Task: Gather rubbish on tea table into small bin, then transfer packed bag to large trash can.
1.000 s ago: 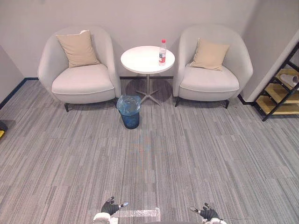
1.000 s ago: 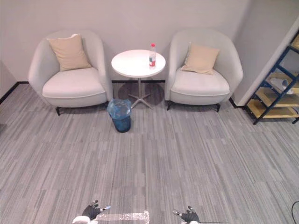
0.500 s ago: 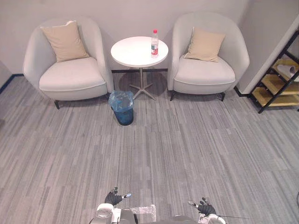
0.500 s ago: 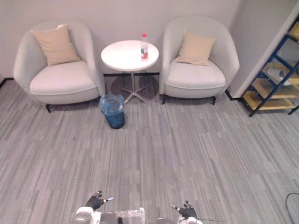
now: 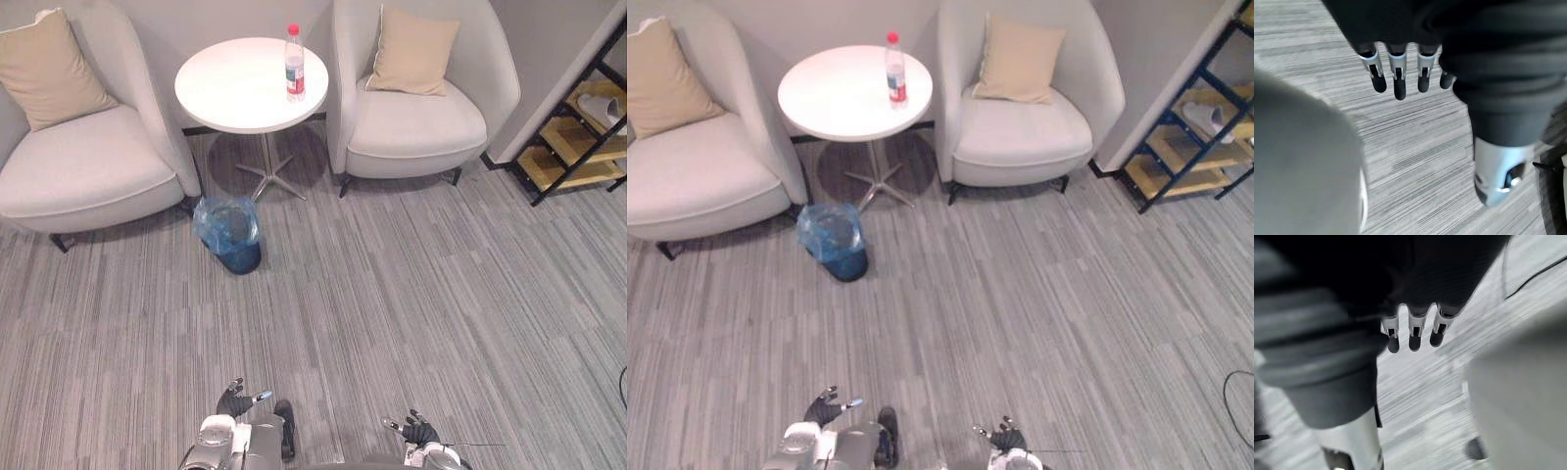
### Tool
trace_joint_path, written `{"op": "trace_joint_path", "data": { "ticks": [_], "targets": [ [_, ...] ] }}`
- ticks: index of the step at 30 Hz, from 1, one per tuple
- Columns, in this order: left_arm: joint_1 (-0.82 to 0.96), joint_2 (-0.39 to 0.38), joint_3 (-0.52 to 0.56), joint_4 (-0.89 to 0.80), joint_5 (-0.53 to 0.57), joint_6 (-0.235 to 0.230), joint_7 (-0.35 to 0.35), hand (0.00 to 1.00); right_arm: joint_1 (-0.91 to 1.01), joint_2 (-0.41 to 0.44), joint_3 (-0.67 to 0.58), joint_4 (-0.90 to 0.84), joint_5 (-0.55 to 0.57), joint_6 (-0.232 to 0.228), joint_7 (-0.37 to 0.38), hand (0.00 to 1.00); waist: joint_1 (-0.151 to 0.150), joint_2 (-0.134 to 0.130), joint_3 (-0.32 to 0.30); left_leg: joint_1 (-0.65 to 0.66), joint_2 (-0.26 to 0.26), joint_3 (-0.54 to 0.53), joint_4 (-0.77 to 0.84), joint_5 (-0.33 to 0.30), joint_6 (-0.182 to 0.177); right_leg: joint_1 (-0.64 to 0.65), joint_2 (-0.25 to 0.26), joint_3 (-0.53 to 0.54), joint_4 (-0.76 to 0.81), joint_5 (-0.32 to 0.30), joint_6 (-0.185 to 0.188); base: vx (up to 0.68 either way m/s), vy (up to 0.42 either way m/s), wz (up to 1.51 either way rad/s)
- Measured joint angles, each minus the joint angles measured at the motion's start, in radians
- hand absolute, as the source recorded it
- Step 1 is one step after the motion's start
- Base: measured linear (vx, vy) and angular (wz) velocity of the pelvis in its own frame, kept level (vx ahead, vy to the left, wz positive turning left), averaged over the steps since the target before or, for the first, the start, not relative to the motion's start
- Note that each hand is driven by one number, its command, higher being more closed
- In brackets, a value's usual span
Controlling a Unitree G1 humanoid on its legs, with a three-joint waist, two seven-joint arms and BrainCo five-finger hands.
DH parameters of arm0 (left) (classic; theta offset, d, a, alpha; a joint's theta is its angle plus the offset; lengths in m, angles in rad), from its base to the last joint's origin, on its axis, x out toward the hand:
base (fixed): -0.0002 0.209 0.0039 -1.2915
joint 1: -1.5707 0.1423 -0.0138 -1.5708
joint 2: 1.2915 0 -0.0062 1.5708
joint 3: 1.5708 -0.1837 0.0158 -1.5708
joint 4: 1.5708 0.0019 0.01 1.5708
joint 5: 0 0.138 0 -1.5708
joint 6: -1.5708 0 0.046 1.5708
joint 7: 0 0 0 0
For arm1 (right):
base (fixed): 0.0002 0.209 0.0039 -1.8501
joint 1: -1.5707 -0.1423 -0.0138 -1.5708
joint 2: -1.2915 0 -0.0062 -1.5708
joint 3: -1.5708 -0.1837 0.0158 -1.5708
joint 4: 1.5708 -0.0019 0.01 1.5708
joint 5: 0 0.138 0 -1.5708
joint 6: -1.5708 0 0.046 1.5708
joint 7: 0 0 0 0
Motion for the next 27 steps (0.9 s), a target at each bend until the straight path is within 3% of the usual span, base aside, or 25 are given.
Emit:
{"op": "trace_joint_path", "data": {
  "ticks": [2, 5, 7, 9, 10, 11, 12, 14, 15, 16, 18, 21, 23, 24, 25, 26, 27],
  "targets": [
    [-0.001, -0.003, -0.001, 0.008, 0.0, 0.003, 0.001, 0.0, -0.001, -0.002, -0.003, -0.013, -0.014, 0.0, 0.0, 0.0, -0.007, 0.003, -0.002, 0.079, 0.011, -0.004, -0.063, 0.0, 0.0, -0.069, -0.028, -0.119, -0.011, -0.042, -0.025, 0.32, 0.036, 0.08],
    [0.0, -0.002, -0.023, 0.017, 0.0, 0.004, -0.003, 0.0, -0.005, -0.002, -0.005, -0.037, -0.038, -0.004, 0.0, 0.0, -0.018, 0.014, 0.004, 0.123, 0.053, -0.011, -0.071, 0.0, 0.0, -0.151, -0.014, -0.183, -0.203, -0.061, -0.016, 0.36, -0.077, 0.13],
    [0.002, -0.001, -0.022, 0.017, 0.001, 0.004, -0.004, 0.0, -0.014, -0.008, -0.005, -0.038, -0.038, -0.003, 0.001, 0.0, -0.027, 0.019, 0.006, 0.15, 0.081, -0.028, -0.071, -0.002, -0.004, -0.184, 0.023, -0.163, -0.407, 0.014, -0.021, 0.35, -0.203, 0.2],
    [0.012, 0.004, -0.021, 0.016, 0.002, 0.003, -0.004, 0.0, -0.012, -0.009, -0.003, -0.032, -0.039, -0.001, 0.001, 0.0, -0.029, 0.01, 0.001, 0.179, 0.083, -0.041, -0.068, -0.034, -0.058, -0.187, 0.051, -0.108, -0.58, 0.181, -0.033, 0.34, -0.238, 0.26],
    [0.005, -0.004, -0.018, 0.033, 0.004, 0.004, -0.003, 0.0, -0.016, -0.017, -0.012, -0.033, -0.035, -0.004, 0.008, 0.0, -0.034, 0.02, 0.007, 0.203, 0.095, -0.073, -0.064, -0.074, -0.112, -0.197, 0.057, -0.097, -0.54, 0.215, -0.053, 0.33, -0.243, 0.23],
    [0.002, -0.025, -0.016, 0.042, 0.004, 0.003, -0.004, 0.0, -0.025, -0.038, -0.006, -0.031, -0.039, -0.004, 0.009, 0.0, -0.031, 0.057, -0.001, 0.204, 0.124, -0.086, -0.049, -0.082, -0.125, -0.198, 0.075, -0.112, -0.505, 0.173, -0.057, 0.33, -0.264, 0.26],
    [-0.001, -0.038, -0.014, 0.042, 0.005, 0.002, -0.005, 0.0, -0.025, -0.044, -0.01, -0.028, -0.038, -0.004, 0.01, 0.0, -0.033, 0.068, -0.002, 0.191, 0.13, -0.092, -0.012, -0.084, -0.128, -0.196, 0.08, -0.119, -0.498, 0.141, -0.058, 0.3, -0.268, 0.35],
    [-0.003, -0.057, 0.05, 0.022, 0.013, 0.001, -0.005, 0.0, -0.024, -0.043, -0.026, -0.034, -0.037, -0.006, 0.01, 0.0, -0.036, 0.086, 0.013, 0.064, 0.179, -0.12, 0.275, -0.101, -0.158, -0.147, 0.095, -0.15, -0.515, 0.095, -0.065, 0.25, -0.264, 0.4],
    [0.004, -0.069, 0.101, -0.006, 0.013, 0.002, -0.005, 0.0, -0.02, -0.045, -0.021, -0.048, -0.037, -0.005, 0.009, 0.0, -0.032, 0.101, 0.03, -0.041, 0.237, -0.135, 0.528, -0.081, -0.182, -0.088, 0.129, -0.171, -0.542, 0.08, -0.082, 0.26, -0.235, 0.18],
    [0.019, -0.071, 0.122, -0.033, 0.013, 0.001, -0.004, 0.0, -0.016, -0.044, -0.016, -0.052, -0.038, -0.002, 0.005, 0.0, -0.024, 0.108, 0.036, -0.099, 0.282, -0.131, 0.687, -0.081, -0.187, -0.034, 0.152, -0.182, -0.552, 0.053, -0.1, 0.34, -0.238, 0.04],
    [0.033, -0.065, 0.131, -0.07, 0.012, 0.0, -0.004, 0.0, 0.001, -0.035, -0.004, -0.067, -0.036, 0.002, -0.002, 0.0, -0.013, 0.087, 0.044, -0.167, 0.3, -0.08, 0.767, -0.089, -0.171, 0.047, 0.155, -0.192, -0.563, 0.013, -0.111, 0.32, -0.191, 0.06],
    [0.035, -0.062, 0.131, -0.085, 0.003, -0.008, -0.004, 0.0, 0.009, -0.031, -0.005, -0.069, -0.035, 0.004, -0.004, 0.0, -0.004, 0.08, 0.042, -0.258, 0.273, 0.0, 0.616, -0.099, -0.148, 0.124, 0.152, -0.197, -0.65, 0.011, -0.079, 0.32, -0.068, 0.02],
    [0.026, -0.057, 0.129, -0.084, 0.002, -0.015, -0.003, 0.0, 0.003, -0.028, -0.005, -0.053, -0.035, 0.005, -0.005, 0.0, -0.001, 0.071, 0.046, -0.274, 0.188, 0.004, 0.333, -0.062, -0.133, 0.17, 0.129, -0.192, -0.704, 0.021, -0.07, 0.46, 0.07, -0.08],
    [0.022, -0.055, 0.127, -0.084, 0.002, -0.016, -0.003, 0.0, -0.009, -0.027, -0.005, -0.025, -0.035, 0.005, -0.005, 0.0, 0.006, 0.063, 0.051, -0.256, 0.137, -0.001, 0.128, 0.018, -0.134, 0.203, 0.113, -0.181, -0.734, 0.018, -0.055, 0.47, 0.128, -0.3],
    [0.019, -0.056, 0.126, -0.083, 0.001, -0.016, -0.003, 0.0, -0.012, -0.026, -0.004, -0.013, -0.035, 0.005, -0.005, 0.0, 0.025, 0.057, 0.054, -0.233, 0.109, -0.007, 0.012, 0.154, -0.133, 0.234, 0.106, -0.162, -0.762, 0.019, -0.038, 0.5, 0.14, -0.49],
    [0.018, -0.057, 0.12, -0.082, 0.001, -0.017, -0.003, 0.0, -0.015, -0.028, -0.002, -0.005, -0.036, 0.005, -0.005, 0.0, 0.043, 0.048, 0.053, -0.207, 0.091, -0.003, -0.033, 0.214, -0.095, 0.253, 0.102, -0.135, -0.788, 0.026, -0.022, 0.52, 0.131, -0.4],
    [0.009, -0.045, 0.108, -0.076, 0.001, -0.017, -0.002, 0.0, -0.022, -0.018, -0.002, 0.009, -0.035, 0.005, -0.007, 0.0, 0.04, 0.034, 0.041, -0.184, 0.067, 0.006, -0.054, 0.223, -0.075, 0.266, 0.08, -0.12, -0.817, 0.041, -0.002, 0.53, 0.165, -0.11]
  ]
}}
